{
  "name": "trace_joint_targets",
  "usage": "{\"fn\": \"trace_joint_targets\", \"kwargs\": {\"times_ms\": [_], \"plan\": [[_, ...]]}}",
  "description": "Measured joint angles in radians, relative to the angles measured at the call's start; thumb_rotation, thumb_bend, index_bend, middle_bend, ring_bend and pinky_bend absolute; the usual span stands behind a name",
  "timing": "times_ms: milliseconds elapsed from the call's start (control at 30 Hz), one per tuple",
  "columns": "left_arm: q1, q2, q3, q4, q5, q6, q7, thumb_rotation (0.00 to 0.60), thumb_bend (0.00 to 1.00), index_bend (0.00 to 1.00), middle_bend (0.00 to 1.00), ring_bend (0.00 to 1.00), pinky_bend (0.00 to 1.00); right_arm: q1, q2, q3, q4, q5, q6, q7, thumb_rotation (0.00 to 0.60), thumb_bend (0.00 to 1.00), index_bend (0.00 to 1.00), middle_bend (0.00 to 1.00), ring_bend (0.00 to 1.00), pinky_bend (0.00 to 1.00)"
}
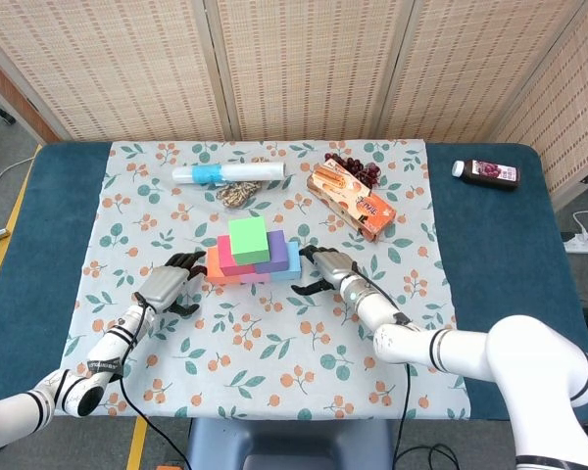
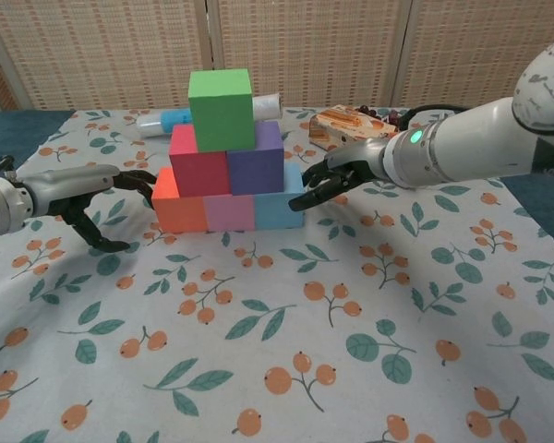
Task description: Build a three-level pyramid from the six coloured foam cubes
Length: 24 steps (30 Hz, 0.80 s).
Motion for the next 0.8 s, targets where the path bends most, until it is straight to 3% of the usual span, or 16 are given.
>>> {"fn": "trace_joint_targets", "kwargs": {"times_ms": [533, 800], "plan": [[0.025, 0.054, -0.004, -0.045, -0.011, 0.029, 0.001, 0.6, 0.29, 0.23, 0.0, 0.0, 0.0, -0.022, 0.062, 0.006, -0.08, -0.004, 0.046, -0.004, 0.272, 0.0, 0.06, 0.0, 0.0, 0.0], [0.072, 0.133, -0.006, -0.105, -0.013, 0.096, -0.012, 0.6, 0.29, 0.23, 0.0, 0.0, 0.0, -0.054, 0.177, 0.02, -0.227, -0.048, 0.099, 0.006, 0.271, 0.0, 0.06, 0.0, 0.0, 0.0]]}}
